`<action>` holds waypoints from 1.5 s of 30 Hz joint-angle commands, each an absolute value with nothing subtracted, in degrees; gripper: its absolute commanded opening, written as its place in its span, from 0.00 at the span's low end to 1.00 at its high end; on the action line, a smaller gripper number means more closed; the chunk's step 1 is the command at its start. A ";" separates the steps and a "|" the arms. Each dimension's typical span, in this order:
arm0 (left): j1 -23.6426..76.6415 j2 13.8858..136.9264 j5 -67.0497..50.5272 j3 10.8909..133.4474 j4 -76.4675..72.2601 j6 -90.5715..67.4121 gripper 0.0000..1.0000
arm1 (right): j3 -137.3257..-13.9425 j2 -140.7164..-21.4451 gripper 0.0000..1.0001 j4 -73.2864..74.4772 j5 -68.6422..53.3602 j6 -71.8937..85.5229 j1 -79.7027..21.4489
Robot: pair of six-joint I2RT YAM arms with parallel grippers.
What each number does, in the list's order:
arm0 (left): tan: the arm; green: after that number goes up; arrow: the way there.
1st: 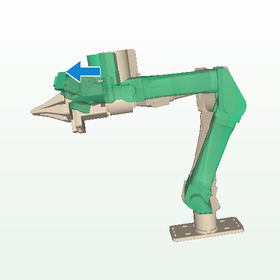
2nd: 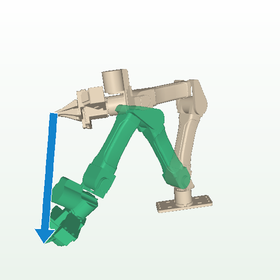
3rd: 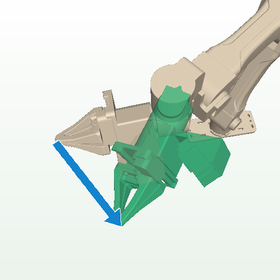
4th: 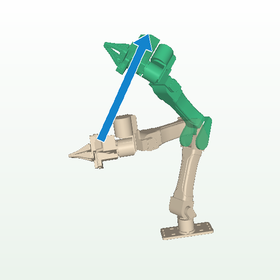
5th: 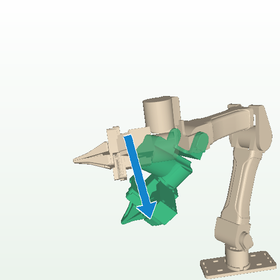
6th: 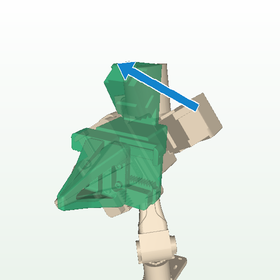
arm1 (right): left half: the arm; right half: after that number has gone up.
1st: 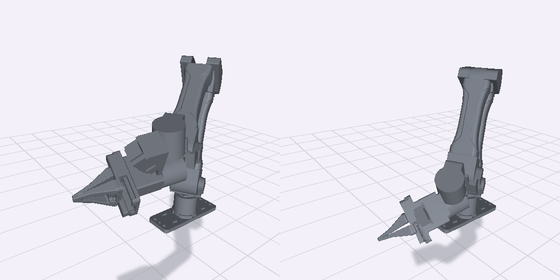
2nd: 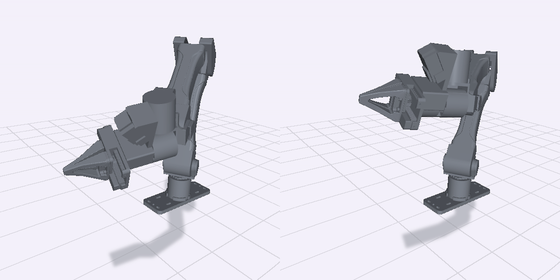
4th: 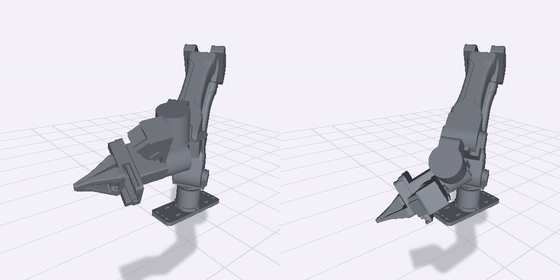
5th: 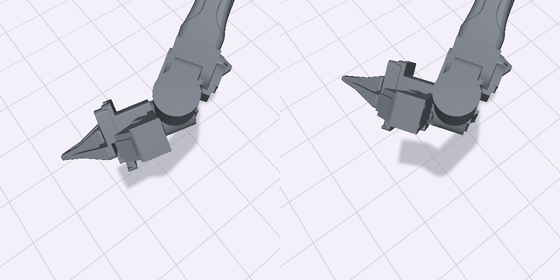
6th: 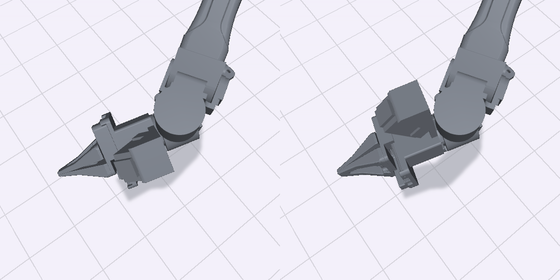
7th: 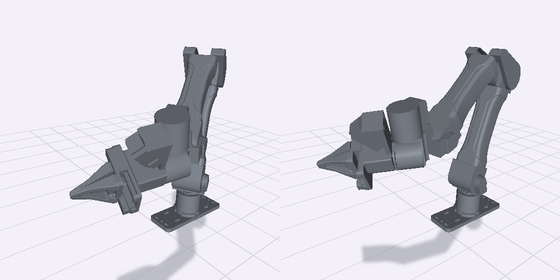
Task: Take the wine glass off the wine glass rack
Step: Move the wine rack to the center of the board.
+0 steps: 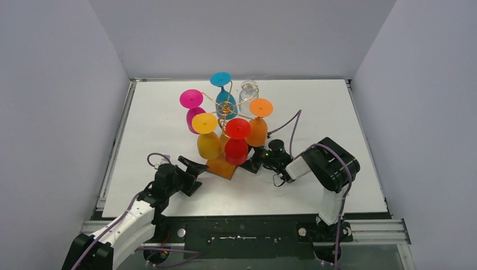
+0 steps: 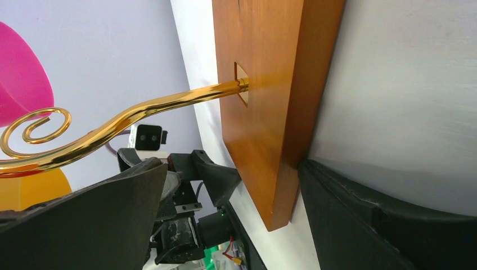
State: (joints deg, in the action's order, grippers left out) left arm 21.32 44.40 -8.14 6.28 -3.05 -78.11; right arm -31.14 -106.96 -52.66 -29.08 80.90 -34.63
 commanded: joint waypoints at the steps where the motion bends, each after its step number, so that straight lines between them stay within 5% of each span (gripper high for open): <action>1: 24.44 47.69 -4.83 4.71 -16.03 -84.97 0.92 | -33.25 -109.60 0.92 -51.03 -25.61 79.81 -35.24; 14: 25.27 79.99 -0.82 10.05 -45.31 -85.57 0.81 | -37.82 -109.77 0.92 -47.14 -24.75 78.65 -32.27; 27: 25.71 94.46 -2.11 15.08 -56.81 -87.26 0.78 | -46.11 -112.81 0.92 -41.96 -28.75 75.89 -26.22; 39: 25.75 79.12 2.51 9.05 -36.39 -82.82 0.80 | -32.54 -96.87 0.95 -36.38 -19.88 71.98 -19.60; 45: 25.75 60.40 8.08 7.27 -15.86 -79.89 0.80 | -30.90 -81.94 1.00 -18.04 -17.46 64.66 -16.21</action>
State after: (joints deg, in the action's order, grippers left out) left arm 25.50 70.37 2.81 7.88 -33.71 -84.31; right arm -30.39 -91.81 -29.80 -21.71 71.33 -18.02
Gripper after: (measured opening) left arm 0.800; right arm 0.986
